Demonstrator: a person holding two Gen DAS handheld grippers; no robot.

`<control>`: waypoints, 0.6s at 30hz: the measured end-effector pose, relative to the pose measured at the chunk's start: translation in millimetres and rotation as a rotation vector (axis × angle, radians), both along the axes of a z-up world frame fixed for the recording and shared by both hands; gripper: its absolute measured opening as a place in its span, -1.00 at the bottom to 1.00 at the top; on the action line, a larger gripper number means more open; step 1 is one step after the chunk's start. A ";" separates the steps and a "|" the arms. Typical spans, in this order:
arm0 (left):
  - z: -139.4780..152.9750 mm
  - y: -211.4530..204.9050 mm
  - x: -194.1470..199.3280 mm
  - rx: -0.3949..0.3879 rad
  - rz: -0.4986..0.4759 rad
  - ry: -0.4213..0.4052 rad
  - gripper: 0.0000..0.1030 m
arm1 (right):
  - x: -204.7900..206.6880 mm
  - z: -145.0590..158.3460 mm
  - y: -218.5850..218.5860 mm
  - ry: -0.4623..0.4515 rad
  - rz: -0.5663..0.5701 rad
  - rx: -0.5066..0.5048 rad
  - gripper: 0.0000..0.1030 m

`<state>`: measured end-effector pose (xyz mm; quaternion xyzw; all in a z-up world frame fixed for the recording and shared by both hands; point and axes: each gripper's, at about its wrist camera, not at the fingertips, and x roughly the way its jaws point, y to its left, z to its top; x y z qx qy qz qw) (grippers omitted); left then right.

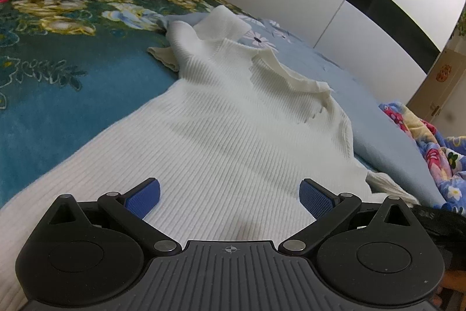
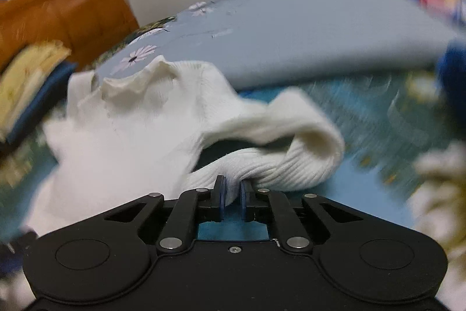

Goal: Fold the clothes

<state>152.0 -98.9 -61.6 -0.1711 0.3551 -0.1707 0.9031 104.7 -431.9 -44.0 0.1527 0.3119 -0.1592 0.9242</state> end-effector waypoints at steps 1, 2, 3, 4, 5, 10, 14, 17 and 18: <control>0.1 0.5 -0.1 -0.003 0.000 0.001 1.00 | -4.4 6.3 -0.9 0.010 -0.002 -0.082 -0.84; 0.1 1.1 -0.2 -0.006 0.001 0.003 1.00 | -8.8 12.7 -1.8 0.020 -0.004 -0.164 -0.84; 0.8 0.2 -0.5 -0.009 0.001 0.003 1.00 | -13.4 18.2 -6.0 0.031 -0.018 -0.229 -0.84; 1.1 0.1 -0.8 -0.011 0.001 0.003 1.00 | -18.0 23.8 -10.1 0.042 -0.031 -0.294 -0.84; 1.3 0.6 -0.7 -0.014 0.001 0.003 1.00 | -22.6 29.3 -14.3 0.054 -0.045 -0.359 -0.85; 1.2 2.1 -0.2 -0.022 0.006 0.009 1.00 | -46.0 41.0 -18.8 0.108 -0.092 -0.759 -0.90; 1.3 0.6 -1.2 -0.020 0.008 0.010 1.00 | -59.9 28.1 -20.4 0.171 -0.064 -0.837 -0.95; 1.4 0.0 -1.7 -0.015 0.007 0.010 1.00 | -67.1 18.3 -24.7 0.202 -0.032 -0.758 -0.94; 1.4 -0.2 -1.9 -0.014 0.007 0.010 1.00 | -69.4 17.6 -25.6 0.197 -0.027 -0.731 -0.93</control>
